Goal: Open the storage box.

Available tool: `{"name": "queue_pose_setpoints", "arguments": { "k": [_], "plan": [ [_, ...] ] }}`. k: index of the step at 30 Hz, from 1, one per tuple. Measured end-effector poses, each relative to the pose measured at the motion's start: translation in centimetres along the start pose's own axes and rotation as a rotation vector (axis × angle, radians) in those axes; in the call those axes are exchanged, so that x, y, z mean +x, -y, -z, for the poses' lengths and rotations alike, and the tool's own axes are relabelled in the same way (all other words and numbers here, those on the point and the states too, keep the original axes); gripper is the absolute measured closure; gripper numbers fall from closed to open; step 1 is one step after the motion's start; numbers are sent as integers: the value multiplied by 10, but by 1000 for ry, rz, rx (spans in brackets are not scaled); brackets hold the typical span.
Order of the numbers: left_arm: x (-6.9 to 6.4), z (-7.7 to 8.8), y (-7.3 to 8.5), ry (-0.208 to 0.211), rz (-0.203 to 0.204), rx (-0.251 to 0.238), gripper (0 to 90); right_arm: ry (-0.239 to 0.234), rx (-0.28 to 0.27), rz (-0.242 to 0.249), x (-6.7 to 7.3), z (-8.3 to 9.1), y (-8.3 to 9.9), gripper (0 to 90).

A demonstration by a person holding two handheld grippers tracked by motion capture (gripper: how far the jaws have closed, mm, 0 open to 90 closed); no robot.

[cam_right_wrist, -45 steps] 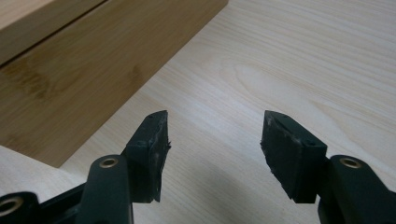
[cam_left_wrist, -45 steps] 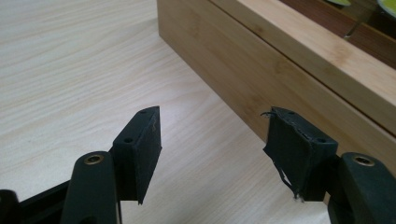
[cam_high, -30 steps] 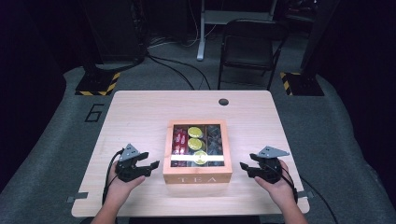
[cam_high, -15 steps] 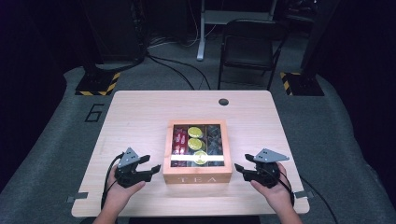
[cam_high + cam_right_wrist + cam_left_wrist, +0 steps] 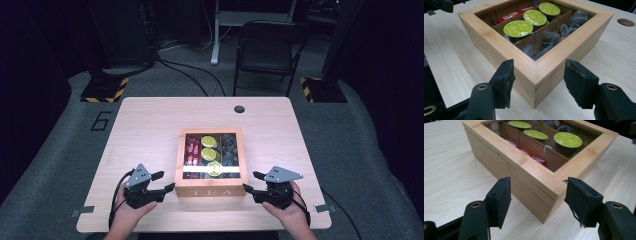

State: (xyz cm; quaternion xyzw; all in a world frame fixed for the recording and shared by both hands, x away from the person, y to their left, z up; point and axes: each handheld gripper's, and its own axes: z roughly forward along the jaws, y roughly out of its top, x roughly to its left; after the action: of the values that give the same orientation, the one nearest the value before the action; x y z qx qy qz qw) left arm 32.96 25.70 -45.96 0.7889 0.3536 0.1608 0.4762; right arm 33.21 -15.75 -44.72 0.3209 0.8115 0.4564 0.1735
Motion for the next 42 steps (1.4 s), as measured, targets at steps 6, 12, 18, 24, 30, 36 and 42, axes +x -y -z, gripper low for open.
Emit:
{"name": "queue_pose_setpoints", "arguments": {
  "k": [6,12,18,24,30,36,42],
  "plan": [
    [-9,-4,1,22,-26,22,368,-8,24,13,2,-6,3,407],
    [-12,-11,4,25,-33,28,364,-23,59,13,2,-16,9,406],
    [-16,-17,6,32,-45,48,364,-26,75,28,2,-20,11,412],
    [-18,-23,8,24,-40,76,369,-25,93,30,1,-22,13,452],
    [-21,-27,9,7,-61,107,418,-16,105,22,1,-23,15,486],
    [-19,-27,9,-1,-54,104,470,-12,117,24,1,-25,16,507],
    [-19,-31,9,-10,-65,127,466,-14,119,23,-1,-27,17,510]
  ]
}}
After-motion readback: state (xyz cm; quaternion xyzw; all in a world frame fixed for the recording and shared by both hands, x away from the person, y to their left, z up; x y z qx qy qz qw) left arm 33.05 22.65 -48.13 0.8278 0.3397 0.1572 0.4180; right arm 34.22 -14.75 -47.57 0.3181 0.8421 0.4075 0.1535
